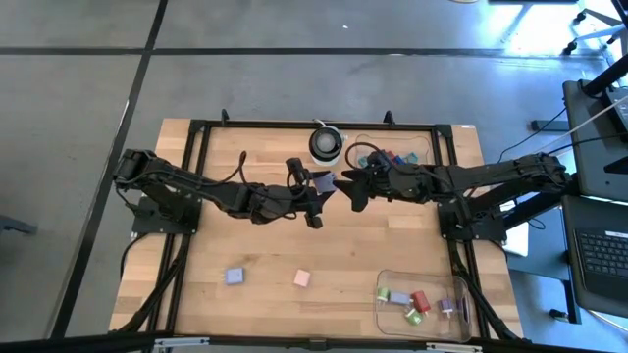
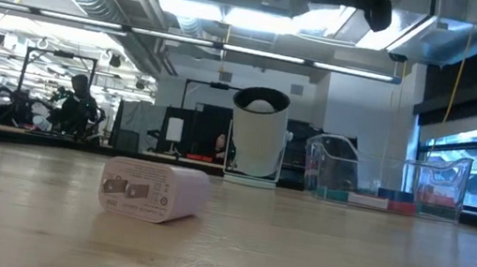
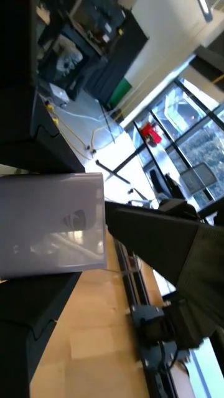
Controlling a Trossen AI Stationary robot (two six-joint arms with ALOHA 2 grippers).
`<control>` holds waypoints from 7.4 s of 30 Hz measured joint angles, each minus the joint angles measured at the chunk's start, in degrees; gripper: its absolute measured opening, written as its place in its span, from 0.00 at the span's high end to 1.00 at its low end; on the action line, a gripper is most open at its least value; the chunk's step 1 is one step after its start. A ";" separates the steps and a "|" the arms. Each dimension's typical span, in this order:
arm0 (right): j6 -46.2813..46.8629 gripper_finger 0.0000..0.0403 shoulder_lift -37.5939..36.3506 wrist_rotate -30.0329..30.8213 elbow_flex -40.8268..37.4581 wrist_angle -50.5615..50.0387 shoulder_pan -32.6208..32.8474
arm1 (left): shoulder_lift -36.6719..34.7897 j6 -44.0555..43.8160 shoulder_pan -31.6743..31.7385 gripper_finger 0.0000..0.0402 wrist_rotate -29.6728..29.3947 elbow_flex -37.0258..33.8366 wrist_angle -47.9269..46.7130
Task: Pick & Place Office items
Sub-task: Put the top light blue charger adapter into the bottom transparent bin, then put the light blue charger adapter into the bottom transparent bin
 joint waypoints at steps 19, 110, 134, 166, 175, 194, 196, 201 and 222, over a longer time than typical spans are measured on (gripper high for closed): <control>0.72 0.32 3.21 0.04 0.02 3.37 0.01 | 0.11 0.13 2.55 0.45 10.86 0.00 3.99; -7.82 0.71 -8.96 -1.53 0.00 8.99 15.62 | 0.00 -29.90 2.47 0.20 14.97 0.02 -1.07; 31.86 0.70 -1.47 -16.49 0.00 -25.83 50.56 | 0.02 -29.92 2.47 0.20 14.97 0.02 -1.09; 36.58 0.65 20.50 -20.72 0.17 -33.28 52.27 | 0.04 -29.92 2.47 0.20 14.97 0.02 -1.09; 37.89 0.53 20.83 -20.93 -0.15 -33.60 52.08 | 0.04 -29.91 2.49 0.20 14.97 0.02 -1.09; 42.72 0.40 7.34 -14.93 -0.07 -33.33 50.07 | 0.04 -33.34 2.47 0.20 14.97 0.02 0.61; 42.69 0.41 4.66 -10.01 -0.06 -33.31 50.06 | 0.04 -36.50 2.49 0.20 14.95 0.02 0.72; 41.86 0.43 -1.04 5.01 -0.04 -33.34 50.04 | 0.04 -41.05 2.48 0.20 14.70 0.02 1.22; 36.63 0.44 -5.18 47.39 0.00 -33.33 42.03 | -0.37 -58.37 1.99 0.20 29.17 0.07 -21.01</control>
